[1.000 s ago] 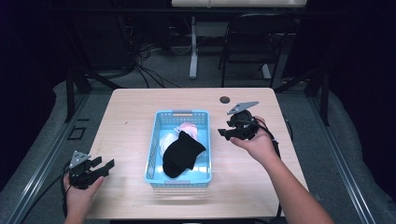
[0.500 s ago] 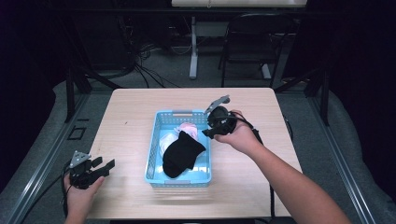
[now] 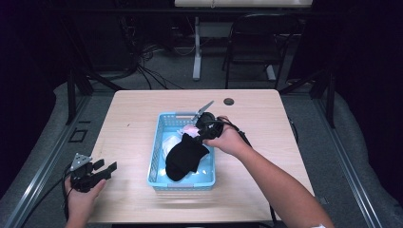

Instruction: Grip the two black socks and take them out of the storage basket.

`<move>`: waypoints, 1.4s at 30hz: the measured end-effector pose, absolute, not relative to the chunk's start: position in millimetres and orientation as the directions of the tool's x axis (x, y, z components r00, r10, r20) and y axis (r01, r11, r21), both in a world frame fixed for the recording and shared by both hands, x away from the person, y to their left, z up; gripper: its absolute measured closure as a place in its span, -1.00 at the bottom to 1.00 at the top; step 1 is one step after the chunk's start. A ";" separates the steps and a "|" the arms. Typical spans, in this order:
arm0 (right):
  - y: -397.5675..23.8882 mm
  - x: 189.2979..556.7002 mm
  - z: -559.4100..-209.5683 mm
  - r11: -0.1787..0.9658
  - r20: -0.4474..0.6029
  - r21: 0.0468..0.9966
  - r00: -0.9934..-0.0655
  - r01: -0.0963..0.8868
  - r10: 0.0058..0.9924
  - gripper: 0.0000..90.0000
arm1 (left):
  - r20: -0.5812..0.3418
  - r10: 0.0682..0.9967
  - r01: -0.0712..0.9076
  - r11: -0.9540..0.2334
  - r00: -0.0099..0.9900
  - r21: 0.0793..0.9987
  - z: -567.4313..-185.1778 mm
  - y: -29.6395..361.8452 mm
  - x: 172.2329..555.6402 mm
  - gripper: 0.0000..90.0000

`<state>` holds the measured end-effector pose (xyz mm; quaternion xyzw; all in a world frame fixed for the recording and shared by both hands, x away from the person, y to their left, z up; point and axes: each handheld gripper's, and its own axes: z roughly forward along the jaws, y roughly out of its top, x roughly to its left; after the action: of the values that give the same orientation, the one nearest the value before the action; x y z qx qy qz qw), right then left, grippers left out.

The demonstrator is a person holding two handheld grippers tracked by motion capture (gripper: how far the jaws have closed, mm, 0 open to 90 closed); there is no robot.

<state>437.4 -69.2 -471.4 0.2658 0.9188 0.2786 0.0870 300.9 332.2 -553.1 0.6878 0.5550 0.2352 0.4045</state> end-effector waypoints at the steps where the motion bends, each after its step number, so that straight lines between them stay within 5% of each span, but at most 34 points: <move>1: -67.9 439.2 -474.2 0.704 -0.007 0.556 -0.844 0.442 0.536 0.40 | -0.130 0.954 0.576 -0.052 0.271 0.816 -552.9 332.8 300.7 -0.06; 10: -65.8 442.9 -486.2 0.678 0.019 0.568 -0.832 0.466 0.555 0.39 | -0.140 0.952 0.577 -0.045 0.272 0.816 -553.0 333.2 301.1 -0.06; 24: -65.4 445.7 -502.8 0.675 0.082 0.522 -0.818 0.521 0.569 0.81 | -0.142 0.952 0.574 -0.042 0.271 0.818 -553.0 333.3 301.1 -0.06; 42: -61.0 428.6 -470.5 0.687 0.051 0.571 -0.854 0.450 0.518 0.94 | -0.139 0.952 0.577 -0.046 0.271 0.815 -553.1 333.2 301.3 -0.06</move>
<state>428.6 -61.0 -470.5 0.2639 0.9166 0.2949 0.0573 301.3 333.2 -553.1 0.6854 0.5579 0.2304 0.4073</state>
